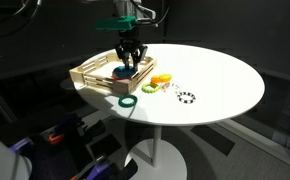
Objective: Put the blue ring in the box
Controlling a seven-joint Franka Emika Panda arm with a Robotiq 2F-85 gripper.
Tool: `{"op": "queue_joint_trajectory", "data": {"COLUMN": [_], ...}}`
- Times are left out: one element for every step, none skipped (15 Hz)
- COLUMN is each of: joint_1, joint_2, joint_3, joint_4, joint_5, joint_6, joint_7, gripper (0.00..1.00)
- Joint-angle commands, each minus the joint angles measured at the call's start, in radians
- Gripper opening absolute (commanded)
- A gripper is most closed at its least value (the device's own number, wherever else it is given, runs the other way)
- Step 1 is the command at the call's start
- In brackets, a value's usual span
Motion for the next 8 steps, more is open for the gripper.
{"op": "queue_joint_trajectory", "data": {"joint_1": [0.000,-0.003,-0.006,-0.012,-0.017,-0.025,-0.032,-0.041], "joint_2": [0.011,0.010,0.007,0.004,0.000,-0.005,-0.008,-0.014], "joint_3": [0.000,-0.003,-0.006,-0.011,-0.017,-0.025,-0.032,-0.041], "joint_4": [0.025,0.024,0.022,0.019,0.016,0.013,0.011,0.007], "joint_5": [-0.021,-0.007,0.001,0.007,0.013,0.016,0.015,0.010], "joint_6": [-0.016,-0.023,-0.030,-0.038,-0.046,-0.055,-0.062,-0.070], "joint_7": [0.028,0.015,0.002,-0.007,-0.015,-0.023,-0.025,-0.026], "gripper": [0.74,0.83,0.90,0.99,1.00,1.00,1.00,1.00]}}
